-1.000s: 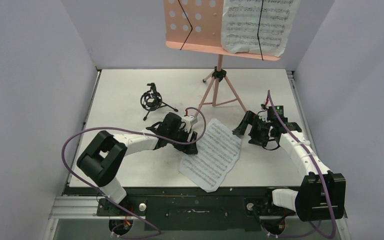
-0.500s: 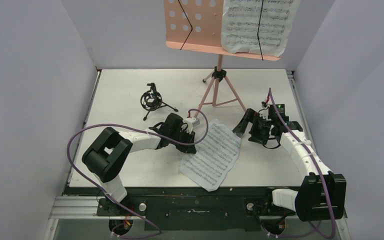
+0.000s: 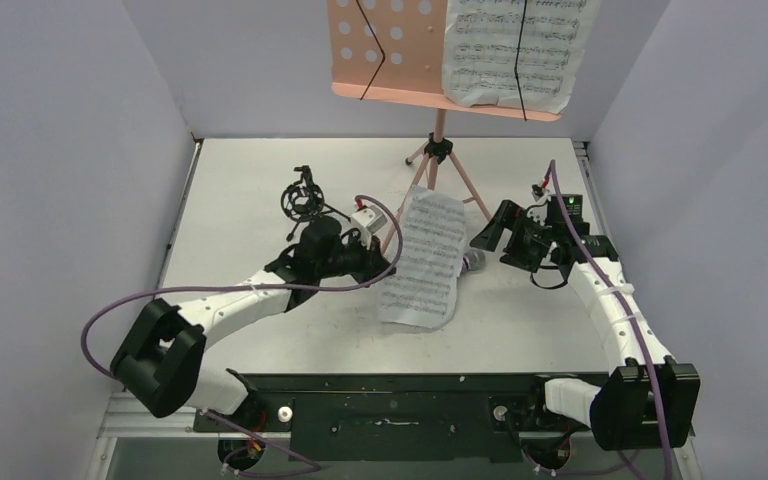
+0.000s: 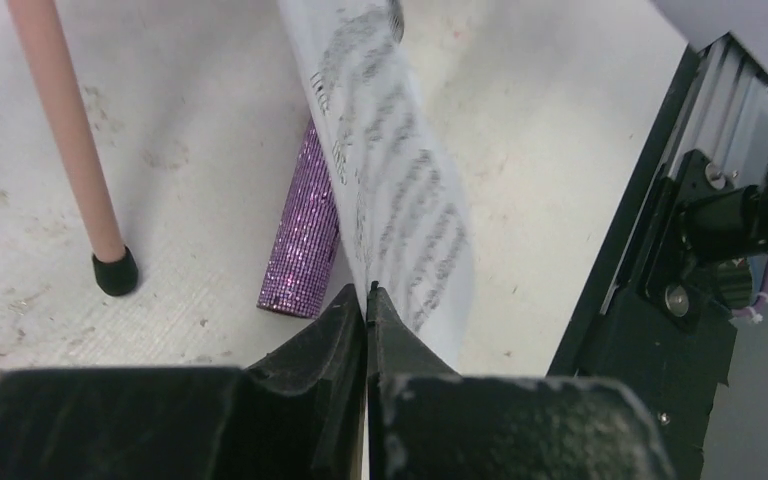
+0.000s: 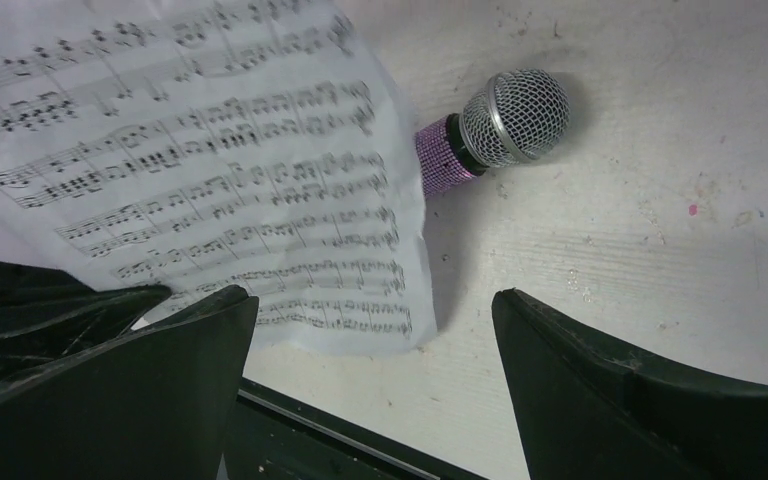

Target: Set up the instrument practice props

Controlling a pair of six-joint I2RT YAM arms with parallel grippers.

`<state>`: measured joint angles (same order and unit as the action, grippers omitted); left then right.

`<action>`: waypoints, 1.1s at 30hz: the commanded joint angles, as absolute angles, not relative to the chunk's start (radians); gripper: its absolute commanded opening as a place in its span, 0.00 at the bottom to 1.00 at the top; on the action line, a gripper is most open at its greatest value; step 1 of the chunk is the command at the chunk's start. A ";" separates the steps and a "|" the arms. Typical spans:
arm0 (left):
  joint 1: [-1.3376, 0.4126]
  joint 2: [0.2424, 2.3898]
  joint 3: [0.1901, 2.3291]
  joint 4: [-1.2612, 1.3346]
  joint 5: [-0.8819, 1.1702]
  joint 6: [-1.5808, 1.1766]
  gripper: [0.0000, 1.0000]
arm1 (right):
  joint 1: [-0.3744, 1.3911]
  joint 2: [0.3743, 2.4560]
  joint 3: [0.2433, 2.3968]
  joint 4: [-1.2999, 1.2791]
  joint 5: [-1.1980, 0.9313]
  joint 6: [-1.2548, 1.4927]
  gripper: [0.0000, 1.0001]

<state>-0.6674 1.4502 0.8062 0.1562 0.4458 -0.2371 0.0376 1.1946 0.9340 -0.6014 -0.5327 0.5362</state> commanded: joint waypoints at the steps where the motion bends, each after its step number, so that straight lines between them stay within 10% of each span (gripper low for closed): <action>1: -0.663 1.305 0.744 0.377 0.388 -0.257 0.00 | 0.024 1.140 1.005 -0.578 -0.559 0.535 0.90; 33: -0.652 1.077 0.620 0.759 0.495 -0.360 0.00 | 0.052 1.119 0.918 0.069 -0.946 0.767 0.93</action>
<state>-0.6590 1.0893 0.6209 0.6735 0.4648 -0.3374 0.0353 1.1149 0.9031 -0.1242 -0.8753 0.7231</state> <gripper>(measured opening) 0.007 0.919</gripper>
